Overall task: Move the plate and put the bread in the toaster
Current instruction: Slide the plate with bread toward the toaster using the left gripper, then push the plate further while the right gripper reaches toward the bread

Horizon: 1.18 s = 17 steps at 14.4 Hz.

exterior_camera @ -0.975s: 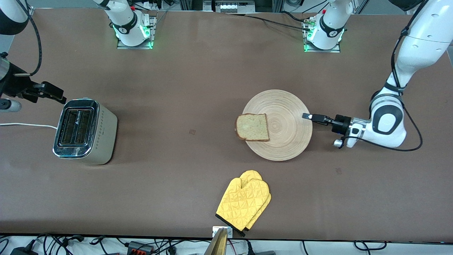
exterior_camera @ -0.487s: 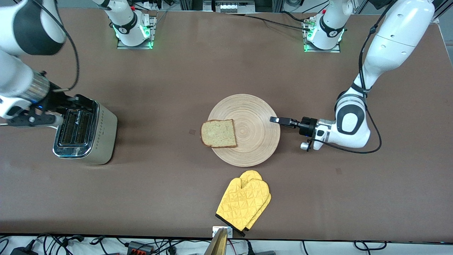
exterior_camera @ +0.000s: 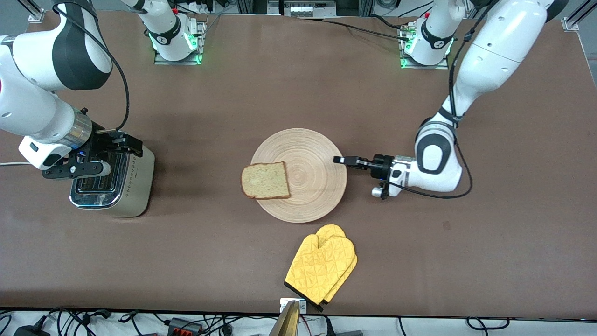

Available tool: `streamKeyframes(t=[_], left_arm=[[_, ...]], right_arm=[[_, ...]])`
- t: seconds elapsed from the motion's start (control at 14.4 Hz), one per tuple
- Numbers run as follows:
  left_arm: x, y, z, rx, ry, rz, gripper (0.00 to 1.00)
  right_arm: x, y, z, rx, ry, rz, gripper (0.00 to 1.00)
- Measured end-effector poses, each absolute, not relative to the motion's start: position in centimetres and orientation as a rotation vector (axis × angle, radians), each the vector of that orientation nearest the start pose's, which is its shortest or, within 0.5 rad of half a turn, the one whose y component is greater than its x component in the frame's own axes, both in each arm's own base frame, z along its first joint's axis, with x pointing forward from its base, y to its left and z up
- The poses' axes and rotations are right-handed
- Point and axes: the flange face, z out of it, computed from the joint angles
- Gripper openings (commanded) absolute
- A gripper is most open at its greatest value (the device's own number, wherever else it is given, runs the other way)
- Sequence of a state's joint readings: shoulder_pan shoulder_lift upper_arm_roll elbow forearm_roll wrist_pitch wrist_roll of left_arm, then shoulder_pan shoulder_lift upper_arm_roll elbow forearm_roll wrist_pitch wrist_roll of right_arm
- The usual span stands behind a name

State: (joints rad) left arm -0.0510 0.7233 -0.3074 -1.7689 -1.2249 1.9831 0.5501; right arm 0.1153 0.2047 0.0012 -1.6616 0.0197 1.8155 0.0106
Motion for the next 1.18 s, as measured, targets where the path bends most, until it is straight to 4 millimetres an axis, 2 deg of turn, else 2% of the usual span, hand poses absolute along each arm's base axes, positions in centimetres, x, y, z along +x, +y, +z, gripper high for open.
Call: streamKeyframes(t=[0.21,0.49,0.63,0.91,1.18], left_arm=[[56.5,-30.8,16.8,1.922,-0.048,-0.407,0.00],[54.8,-34.9,16.1,1.862,-0.012,-0.436,0.00],[54.8,-36.6,15.9,1.883,-0.006,-0.407,0.00],[54.7,-37.9,14.8,1.891,-0.009,-0.404,0.00],[55.1,-38.4,12.8,1.908,0.010,-0.392,0.00]], right_arm=[[61.5,7.3,48.0,-3.121,-0.157,0.081,1.00],[61.7,7.7,46.8,-3.087,-0.132,0.117,1.00],[61.9,8.1,45.5,-3.070,-0.129,0.150,1.00],[62.5,10.3,42.0,-3.066,-0.167,0.197,1.00],[62.6,10.8,41.4,-3.016,-0.136,0.214,1.00]])
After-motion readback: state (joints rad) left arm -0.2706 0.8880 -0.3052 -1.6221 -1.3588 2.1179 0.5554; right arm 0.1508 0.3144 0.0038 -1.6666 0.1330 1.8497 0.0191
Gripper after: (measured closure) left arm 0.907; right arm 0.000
